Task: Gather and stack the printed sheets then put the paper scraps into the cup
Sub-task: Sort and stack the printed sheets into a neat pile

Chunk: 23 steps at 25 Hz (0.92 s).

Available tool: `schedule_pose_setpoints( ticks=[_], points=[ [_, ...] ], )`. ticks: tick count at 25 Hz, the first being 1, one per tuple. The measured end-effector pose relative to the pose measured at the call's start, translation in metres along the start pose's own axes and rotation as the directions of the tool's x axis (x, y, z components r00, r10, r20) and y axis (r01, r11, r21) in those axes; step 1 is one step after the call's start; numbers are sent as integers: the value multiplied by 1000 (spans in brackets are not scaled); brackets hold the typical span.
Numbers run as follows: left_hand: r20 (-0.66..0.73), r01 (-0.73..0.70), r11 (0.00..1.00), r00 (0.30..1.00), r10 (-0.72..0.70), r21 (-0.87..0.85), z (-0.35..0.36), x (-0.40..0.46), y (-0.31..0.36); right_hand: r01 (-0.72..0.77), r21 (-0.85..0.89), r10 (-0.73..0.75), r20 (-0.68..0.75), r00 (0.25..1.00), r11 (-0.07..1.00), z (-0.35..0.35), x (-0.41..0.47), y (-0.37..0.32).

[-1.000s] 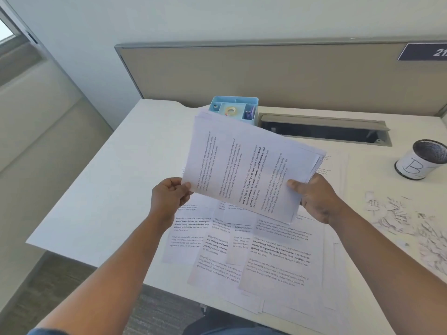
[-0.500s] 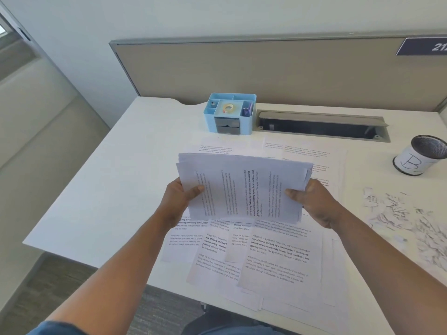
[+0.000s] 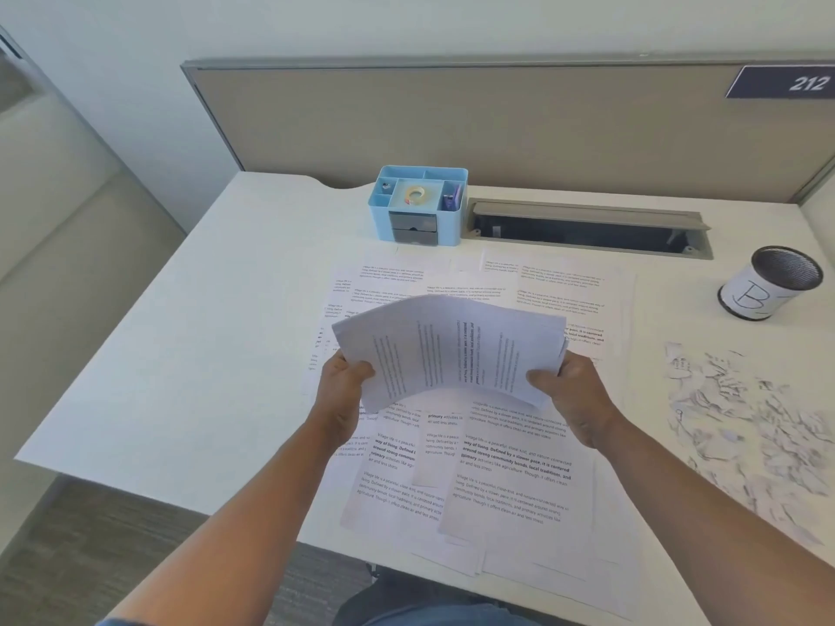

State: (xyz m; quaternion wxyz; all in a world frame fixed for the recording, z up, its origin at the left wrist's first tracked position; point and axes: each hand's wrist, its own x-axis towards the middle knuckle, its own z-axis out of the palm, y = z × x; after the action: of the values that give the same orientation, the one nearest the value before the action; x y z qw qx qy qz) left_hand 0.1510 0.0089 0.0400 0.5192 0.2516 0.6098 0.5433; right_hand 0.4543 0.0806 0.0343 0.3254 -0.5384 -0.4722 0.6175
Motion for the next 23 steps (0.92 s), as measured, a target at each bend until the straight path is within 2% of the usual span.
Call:
schedule_pose_setpoints(
  ticks=[5,10,14,19,23],
  points=[
    [-104,-16,1000,994,18,17,0,8,1,33,12,-33,-31,999,999,4,-1,-9],
    [-80,43,996,996,-37,80,-8,9,-15,-31,-33,31,24,999,999,3,-1,0],
    [-107,22,997,994,-13,77,-10,12,-13,-18,-10,19,29,999,1000,3,0,-5],
    [-77,79,990,995,-71,121,-12,11,-24,-40,-43,43,72,996,998,5,1,3],
    [-111,72,992,992,-60,107,-14,13,-27,-39,-42,42,75,996,998,7,2,2]
  ],
)
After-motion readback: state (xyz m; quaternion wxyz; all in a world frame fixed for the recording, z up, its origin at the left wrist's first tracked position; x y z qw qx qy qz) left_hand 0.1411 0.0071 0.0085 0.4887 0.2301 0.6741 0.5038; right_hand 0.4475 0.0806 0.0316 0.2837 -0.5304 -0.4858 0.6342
